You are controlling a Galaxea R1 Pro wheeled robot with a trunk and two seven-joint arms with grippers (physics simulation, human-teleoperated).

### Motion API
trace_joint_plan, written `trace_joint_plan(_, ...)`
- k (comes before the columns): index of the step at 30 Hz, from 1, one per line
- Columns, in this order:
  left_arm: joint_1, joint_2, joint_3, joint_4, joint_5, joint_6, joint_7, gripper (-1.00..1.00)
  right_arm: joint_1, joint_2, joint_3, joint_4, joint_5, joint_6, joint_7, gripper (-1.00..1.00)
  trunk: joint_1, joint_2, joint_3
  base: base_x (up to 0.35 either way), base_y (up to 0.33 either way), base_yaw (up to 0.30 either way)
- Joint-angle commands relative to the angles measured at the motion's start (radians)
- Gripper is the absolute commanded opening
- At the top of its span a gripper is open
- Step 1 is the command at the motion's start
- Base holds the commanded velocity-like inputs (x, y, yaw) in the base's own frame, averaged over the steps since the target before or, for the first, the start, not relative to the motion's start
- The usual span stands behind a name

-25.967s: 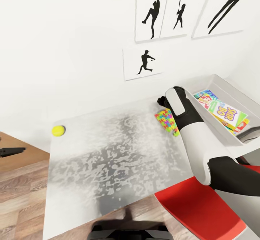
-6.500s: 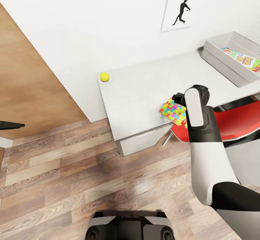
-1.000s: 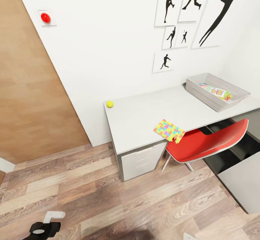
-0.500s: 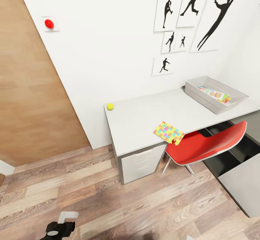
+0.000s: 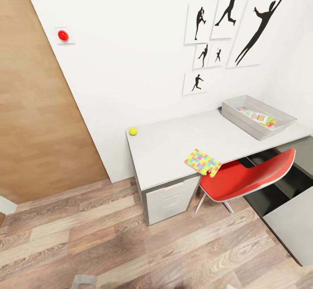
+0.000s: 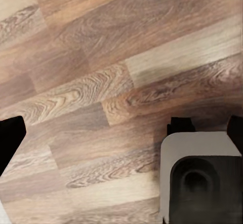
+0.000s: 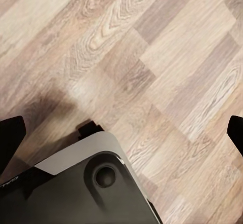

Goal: Put all the toys in the child's room - the three board games (two on the bed and one on the table), the two jigsaw puzzles on the table, and the tennis ball on the table - inside the toy box on the table in the child's room.

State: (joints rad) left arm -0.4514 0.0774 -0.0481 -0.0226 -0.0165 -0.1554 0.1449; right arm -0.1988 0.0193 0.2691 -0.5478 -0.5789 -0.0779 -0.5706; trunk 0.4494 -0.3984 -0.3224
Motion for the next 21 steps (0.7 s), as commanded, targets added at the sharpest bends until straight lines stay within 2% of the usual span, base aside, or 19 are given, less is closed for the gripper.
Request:
trace_joint_plan(1, 0.013, -0.001, -0.006, 0.001, -0.002, -0.003, 0.003, 1.0, -0.001, -0.001, 0.007, 0.0, -0.011, -0.008, -0.005, 1.0, 0.001, -0.002, 0.0, 0.0, 0.0, 0.0)
trace_joint_plan(8, 0.181, -0.005, -0.006, 0.001, -0.001, -0.003, -0.002, 1.0, 0.0, -0.002, 0.007, 0.0, -0.012, -0.011, -0.006, 1.0, 0.001, -0.002, 0.012, 0.0, 0.0, 0.0)
trace_joint_plan(11, 0.219, -0.004, -0.006, 0.002, -0.002, -0.004, -0.001, 1.0, 0.001, -0.002, 0.007, 0.0, -0.011, -0.012, -0.006, 1.0, 0.001, -0.002, 0.017, 0.0, 0.0, 0.0)
trace_joint_plan(21, 0.25, -0.005, -0.004, 0.0, -0.001, -0.007, -0.002, 1.0, 0.002, 0.0, 0.008, 0.0, -0.012, -0.019, -0.006, 1.0, 0.001, -0.002, 0.034, 0.0, 0.0, 0.0)
